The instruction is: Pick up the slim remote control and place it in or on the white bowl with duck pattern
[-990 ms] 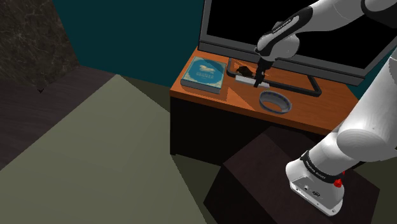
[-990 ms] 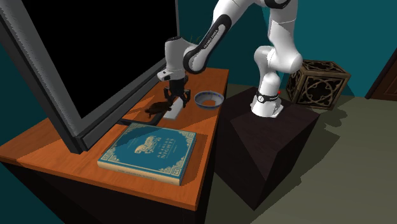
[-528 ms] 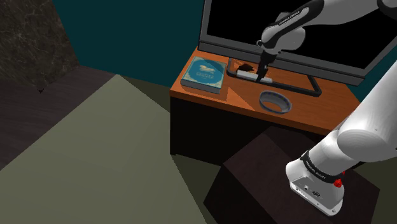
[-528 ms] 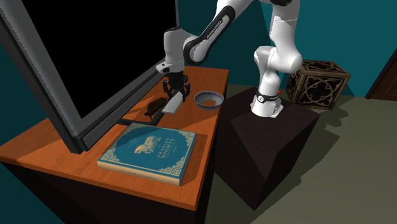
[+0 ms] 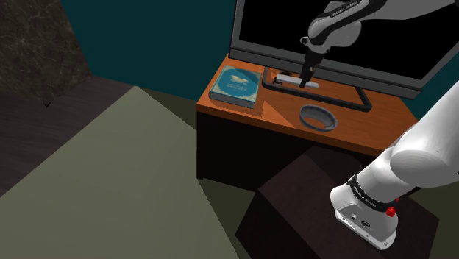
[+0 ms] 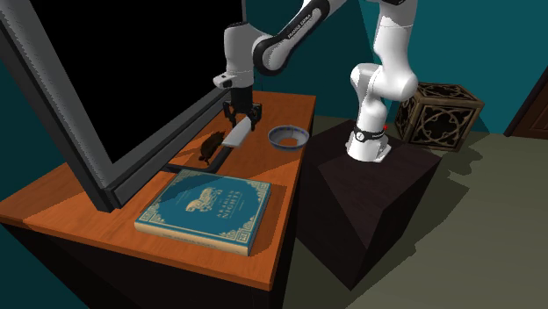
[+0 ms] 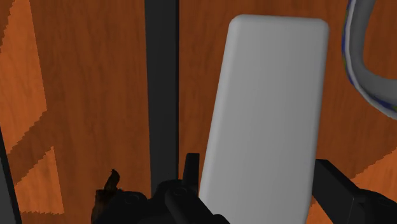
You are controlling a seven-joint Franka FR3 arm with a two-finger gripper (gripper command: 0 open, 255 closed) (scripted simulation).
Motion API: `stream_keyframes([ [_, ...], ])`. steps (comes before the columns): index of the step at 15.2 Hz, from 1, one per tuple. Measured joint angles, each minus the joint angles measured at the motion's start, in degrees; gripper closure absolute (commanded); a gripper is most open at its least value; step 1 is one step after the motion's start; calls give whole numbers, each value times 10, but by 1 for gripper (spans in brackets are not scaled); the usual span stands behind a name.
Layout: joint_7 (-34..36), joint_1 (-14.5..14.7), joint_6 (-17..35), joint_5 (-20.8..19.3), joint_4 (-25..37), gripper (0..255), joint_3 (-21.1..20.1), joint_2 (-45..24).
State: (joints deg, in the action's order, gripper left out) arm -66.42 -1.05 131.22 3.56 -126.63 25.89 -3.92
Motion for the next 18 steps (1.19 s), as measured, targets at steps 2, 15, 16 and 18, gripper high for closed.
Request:
stream_keyframes([
  [2, 6, 1, -13, -7, 3, 255, 0, 12],
  [15, 78, -61, -26, -161, -265, 255, -14, 309],
  [16, 79, -72, -34, -171, -285, 255, -16, 336],
  [18, 80, -88, -43, -186, -315, 255, -19, 376],
])
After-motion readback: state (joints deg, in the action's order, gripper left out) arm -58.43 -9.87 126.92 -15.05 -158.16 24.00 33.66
